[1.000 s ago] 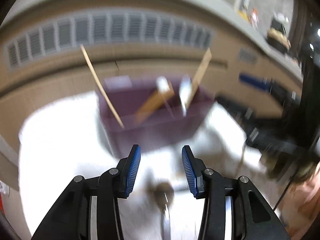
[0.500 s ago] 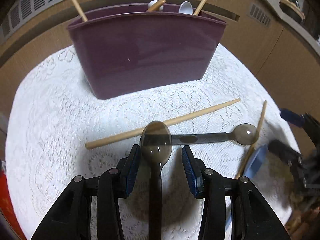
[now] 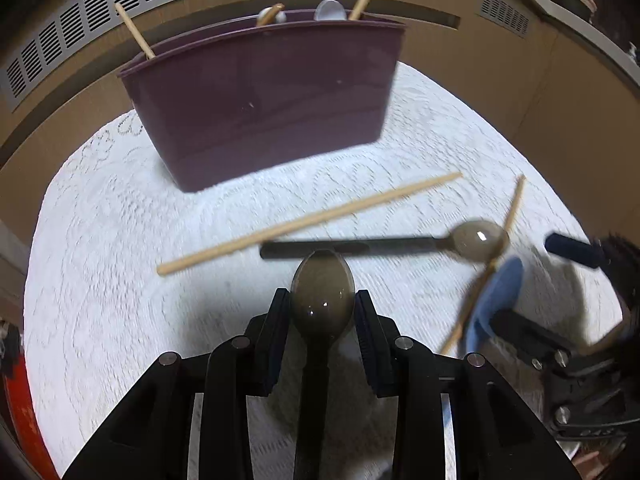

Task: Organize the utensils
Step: 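Grasp a brown translucent spoon with the left gripper while the right gripper grasps the blue plastic spoon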

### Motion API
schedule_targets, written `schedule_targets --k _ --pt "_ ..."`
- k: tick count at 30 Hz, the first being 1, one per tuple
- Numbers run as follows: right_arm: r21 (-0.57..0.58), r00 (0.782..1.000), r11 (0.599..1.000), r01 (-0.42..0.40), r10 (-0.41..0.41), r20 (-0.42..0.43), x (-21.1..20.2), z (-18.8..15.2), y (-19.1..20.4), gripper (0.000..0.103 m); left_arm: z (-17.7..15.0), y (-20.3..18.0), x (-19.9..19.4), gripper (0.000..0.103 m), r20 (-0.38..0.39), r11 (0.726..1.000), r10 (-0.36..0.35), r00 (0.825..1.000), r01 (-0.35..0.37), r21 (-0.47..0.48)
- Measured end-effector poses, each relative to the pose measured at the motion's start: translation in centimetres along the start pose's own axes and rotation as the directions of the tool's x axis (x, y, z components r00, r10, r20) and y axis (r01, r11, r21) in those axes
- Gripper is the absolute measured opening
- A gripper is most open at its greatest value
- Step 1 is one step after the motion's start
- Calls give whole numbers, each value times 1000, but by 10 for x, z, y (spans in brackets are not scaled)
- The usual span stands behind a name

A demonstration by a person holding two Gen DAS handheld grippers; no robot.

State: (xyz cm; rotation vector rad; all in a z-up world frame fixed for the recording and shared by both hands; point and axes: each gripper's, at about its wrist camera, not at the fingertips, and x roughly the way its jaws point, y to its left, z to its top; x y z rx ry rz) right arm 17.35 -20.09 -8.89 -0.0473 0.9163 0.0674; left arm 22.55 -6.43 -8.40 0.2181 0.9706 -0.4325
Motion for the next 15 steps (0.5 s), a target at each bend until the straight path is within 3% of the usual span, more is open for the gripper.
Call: schedule_targets --k 9,15 --pt "-91 997 993 79 -80 -5 3 5 14 86 -20 -1 -15 34 -6 999 -23 1000 23 -34" --pt "-41 997 999 24 -27 -74 -2 -17 -5 89 -30 0 -22 34 -1 997 -43 999 43 -61"
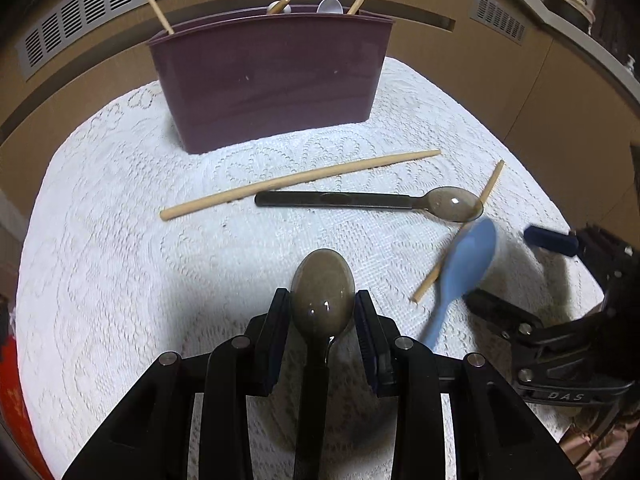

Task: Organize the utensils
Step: 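Grasp a brown translucent spoon with the left gripper while the right gripper grasps the blue plastic spoon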

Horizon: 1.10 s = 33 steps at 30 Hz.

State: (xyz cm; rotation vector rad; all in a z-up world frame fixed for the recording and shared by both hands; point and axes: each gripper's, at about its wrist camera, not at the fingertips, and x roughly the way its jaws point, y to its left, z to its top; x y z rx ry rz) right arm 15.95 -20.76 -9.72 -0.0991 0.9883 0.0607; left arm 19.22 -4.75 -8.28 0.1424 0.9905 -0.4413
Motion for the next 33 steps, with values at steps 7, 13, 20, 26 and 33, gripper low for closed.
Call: schedule_targets --k 7,13,20,26,33 --pt "43 998 998 -55 57 -38 -2 -15 -10 102 -4 7 -9 34 21 999 -7 1000 8 -47" --pt "49 988 992 -120 124 -91 -6 -22 -20 103 -9 23 -23 34 62 994 -8 998 14 -104" --pt "177 976 964 -196 210 -62 -16 -20 -25 101 -16 42 -38 34 104 989 23 994 -8 -145" --pt "96 991 988 -119 124 -43 2 13 38 67 -21 51 -54 34 151 986 39 988 -13 -166" --pt "-3 999 999 -44 44 6 19 37 69 41 -30 68 -68 34 194 974 32 980 13 -226"
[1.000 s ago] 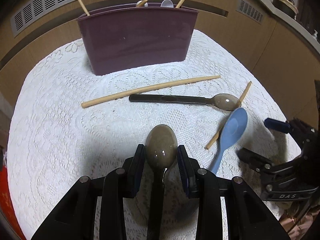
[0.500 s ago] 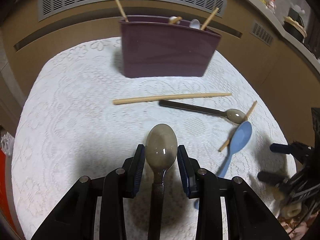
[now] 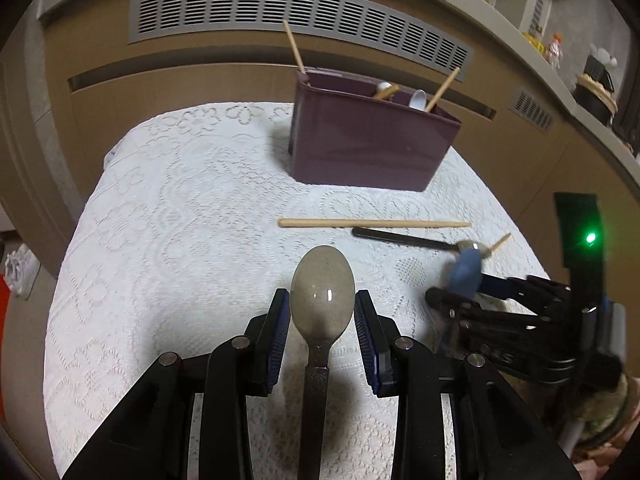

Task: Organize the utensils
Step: 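Grasp a brown translucent spoon with the left gripper while the right gripper grasps the blue plastic spoon, then lift both spoons over the purple caddy and open both grippers to drop them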

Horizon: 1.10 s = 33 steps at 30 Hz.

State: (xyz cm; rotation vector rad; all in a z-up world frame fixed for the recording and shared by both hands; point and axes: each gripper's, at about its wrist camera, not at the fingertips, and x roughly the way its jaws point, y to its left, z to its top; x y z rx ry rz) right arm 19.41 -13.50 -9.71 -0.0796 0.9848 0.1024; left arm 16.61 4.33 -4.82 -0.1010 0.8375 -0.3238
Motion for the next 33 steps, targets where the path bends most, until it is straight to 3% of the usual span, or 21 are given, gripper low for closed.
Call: schedule_targets --k 4,6,17,22,25,27,28,32,33 --pt "-30 996 996 -90 90 6 -7 6 -10 14 -3 4 -1 34 -5 1000 -11 1000 11 -19" --pt "-42 993 993 -109 110 35 -21 5 -14 8 -5 4 -2 34 -7 999 -26 1000 26 -26" --pt "-45 980 982 -185 187 67 -55 -6 -39 7 -4 -16 -22 34 30 999 -52 998 52 -11" --pt "-54 974 987 -151 158 163 -81 -2 -52 7 9 -31 -40 33 89 998 -60 994 58 15" --pt "-91 950 989 -118 139 279 -116 19 -56 7 34 -49 -65 33 172 995 -76 982 65 71" --pt "-100 920 990 -99 130 370 -145 39 -62 7 61 -66 -91 33 273 990 -77 959 42 133" --pt "-100 894 991 -93 128 430 -163 55 -66 7 74 -72 -103 33 320 987 -84 944 35 156" --pt "-90 802 994 -67 107 588 -208 107 -77 7 130 -93 -148 33 506 976 -119 854 8 216" --pt "-87 781 994 -68 107 615 -214 120 -80 7 140 -95 -153 33 530 975 -122 839 1 223"
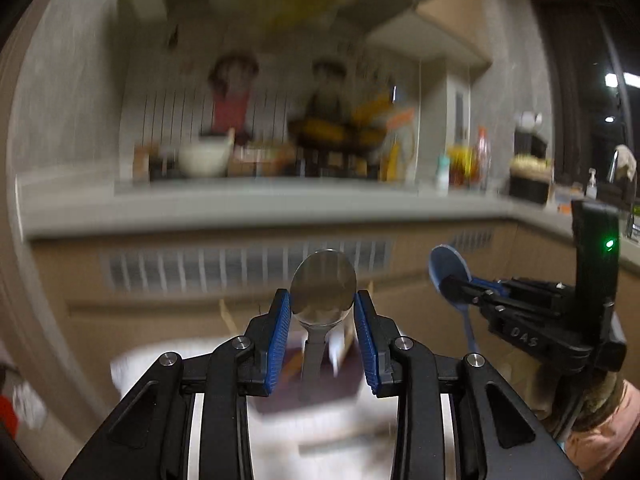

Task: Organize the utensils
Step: 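Lift both spoons over the purple caddy and open both grippers to drop them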

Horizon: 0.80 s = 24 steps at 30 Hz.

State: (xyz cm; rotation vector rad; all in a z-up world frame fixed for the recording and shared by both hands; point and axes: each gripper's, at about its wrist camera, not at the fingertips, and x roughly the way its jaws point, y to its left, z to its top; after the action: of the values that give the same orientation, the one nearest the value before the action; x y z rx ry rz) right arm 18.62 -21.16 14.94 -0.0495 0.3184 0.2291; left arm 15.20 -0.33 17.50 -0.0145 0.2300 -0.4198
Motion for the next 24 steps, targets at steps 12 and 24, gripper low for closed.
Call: schedule_targets --k 12,24 --pt "24 994 996 -86 84 70 101 37 -16 7 43 44 93 33 -7 999 -26 1000 26 -47" --pt "34 999 998 -49 50 -4 204 -21 -10 7 -20 82 174 33 -173 991 -39 984 16 -131"
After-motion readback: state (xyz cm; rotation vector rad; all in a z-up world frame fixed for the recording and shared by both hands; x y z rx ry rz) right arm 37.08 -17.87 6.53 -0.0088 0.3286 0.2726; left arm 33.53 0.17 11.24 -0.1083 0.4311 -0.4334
